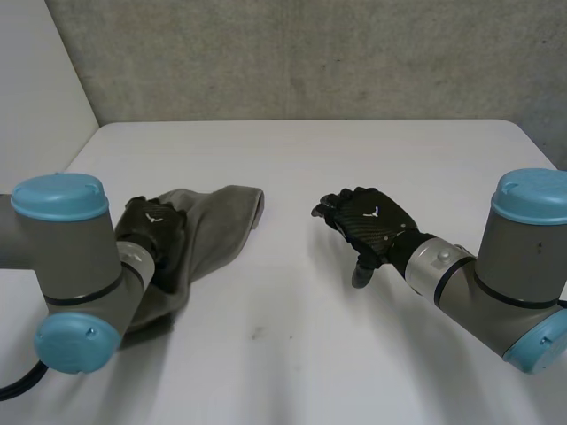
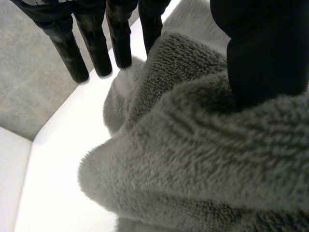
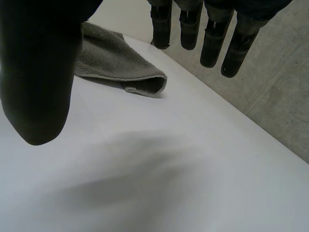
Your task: Fold the towel.
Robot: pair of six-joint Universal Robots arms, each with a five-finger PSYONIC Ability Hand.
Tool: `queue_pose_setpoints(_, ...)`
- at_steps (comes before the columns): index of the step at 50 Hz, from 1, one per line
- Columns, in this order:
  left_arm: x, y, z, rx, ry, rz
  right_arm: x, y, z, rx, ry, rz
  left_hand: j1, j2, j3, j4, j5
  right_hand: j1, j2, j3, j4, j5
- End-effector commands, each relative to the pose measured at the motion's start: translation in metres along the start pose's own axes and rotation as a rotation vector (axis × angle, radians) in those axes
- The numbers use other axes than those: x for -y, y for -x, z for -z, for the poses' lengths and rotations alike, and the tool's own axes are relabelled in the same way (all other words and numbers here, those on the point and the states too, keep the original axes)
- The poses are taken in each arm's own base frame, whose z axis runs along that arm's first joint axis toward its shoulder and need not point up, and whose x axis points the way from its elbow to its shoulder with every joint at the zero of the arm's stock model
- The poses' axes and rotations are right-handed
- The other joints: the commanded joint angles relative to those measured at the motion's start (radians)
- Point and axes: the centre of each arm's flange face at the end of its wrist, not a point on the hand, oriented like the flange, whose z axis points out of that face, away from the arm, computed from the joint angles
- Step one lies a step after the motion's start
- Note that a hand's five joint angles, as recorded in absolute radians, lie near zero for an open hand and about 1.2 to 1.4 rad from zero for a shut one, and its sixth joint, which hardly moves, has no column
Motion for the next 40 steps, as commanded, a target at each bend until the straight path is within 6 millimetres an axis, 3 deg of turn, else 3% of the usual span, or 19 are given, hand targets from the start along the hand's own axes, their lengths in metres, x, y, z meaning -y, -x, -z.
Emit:
queue_pose_setpoints(1, -0.012, 0.009, -0.016, 0.025, 0.04, -0.063, 0.0, 0.001, 0.0, 0.003, 0.001, 0.004, 0.711, 0.71, 0.71, 0.711, 0.719, -0.054, -0.088, -0.071, -0.09, -0.068)
queue_pose_setpoints(2, -0.012, 0.009, -0.016, 0.025, 0.04, -0.063, 0.0, 0.001, 0.0, 0.003, 0.001, 0.004, 0.713, 0.712, 0.712, 0.713, 0.72, -0.054, -0.088, -0.071, -0.09, -0.068)
queue_pose_setpoints(5, -0.012, 0.009, -0.017, 0.025, 0.038, -0.061, 0.0, 0.0, 0.0, 0.0, 0.002, 0.007, 1.002, 1.001, 1.001, 1.002, 1.009, -0.054, -0.088, -0.071, -0.09, -0.068)
queue_pose_setpoints(10, -0.001, 0.003, -0.013, 0.011, 0.001, -0.057, 0.002, -0.003, -0.001, -0.022, 0.0, 0.009, 1.003, 1.002, 1.002, 1.003, 1.011, -0.054, -0.088, -0.071, -0.09, -0.068)
queue_pose_setpoints(16, 0.034, -0.034, 0.011, -0.074, -0.124, -0.021, 0.009, -0.011, -0.002, -0.068, -0.012, 0.009, 1.003, 1.002, 1.002, 1.003, 1.011, -0.054, -0.088, -0.071, -0.09, -0.068)
queue_pose_setpoints(18, 0.054, -0.048, 0.025, -0.113, -0.192, 0.032, 0.015, -0.027, -0.003, -0.143, -0.013, 0.013, 1.003, 1.002, 1.002, 1.003, 1.011, -0.054, -0.088, -0.071, -0.09, -0.068)
queue_pose_setpoints(21, 0.064, -0.056, 0.032, -0.136, -0.227, 0.057, 0.017, -0.041, -0.002, -0.196, -0.011, 0.011, 1.003, 1.002, 1.002, 1.003, 1.011, -0.054, -0.088, -0.071, -0.09, -0.068)
queue_pose_setpoints(23, 0.083, -0.077, 0.047, -0.198, -0.297, 0.095, 0.023, -0.065, 0.003, -0.276, -0.02, -0.001, 1.003, 1.002, 1.002, 1.003, 1.011, -0.054, -0.088, -0.071, -0.09, -0.068)
queue_pose_setpoints(24, 0.083, -0.078, 0.047, -0.198, -0.298, 0.096, 0.023, -0.066, 0.003, -0.276, -0.02, -0.002, 1.003, 1.002, 1.002, 1.003, 1.011, -0.054, -0.088, -0.071, -0.09, -0.068)
queue_pose_setpoints(26, 0.099, -0.097, 0.058, -0.247, -0.356, 0.106, 0.031, -0.083, 0.007, -0.323, -0.048, -0.029, 1.003, 1.002, 1.002, 1.003, 1.011, -0.054, -0.088, -0.071, -0.09, -0.068)
queue_pose_setpoints(27, 0.099, -0.097, 0.058, -0.248, -0.357, 0.106, 0.031, -0.083, 0.007, -0.323, -0.048, -0.029, 1.003, 1.002, 1.002, 1.003, 1.011, -0.054, -0.088, -0.071, -0.09, -0.068)
queue_pose_setpoints(32, 0.108, -0.146, 0.062, -0.339, -0.407, 0.094, 0.046, -0.108, 0.018, -0.384, -0.087, -0.084, 1.003, 1.002, 1.002, 1.003, 1.011, -0.054, -0.088, -0.071, -0.09, -0.068)
queue_pose_setpoints(33, 0.108, -0.147, 0.062, -0.339, -0.407, 0.094, 0.046, -0.108, 0.018, -0.384, -0.087, -0.084, 1.003, 1.002, 1.002, 1.003, 1.011, -0.054, -0.088, -0.071, -0.09, -0.068)
queue_pose_setpoints(37, 0.108, -0.172, 0.049, -0.36, -0.417, 0.089, 0.05, -0.113, 0.023, -0.394, -0.08, -0.094, 1.003, 1.002, 1.002, 1.003, 1.011, -0.054, -0.088, -0.071, -0.09, -0.068)
queue_pose_setpoints(40, 0.113, -0.18, 0.037, -0.347, -0.436, 0.101, 0.05, -0.112, 0.022, -0.393, -0.08, -0.094, 1.003, 1.002, 1.002, 1.003, 1.011, -0.054, -0.088, -0.071, -0.09, -0.068)
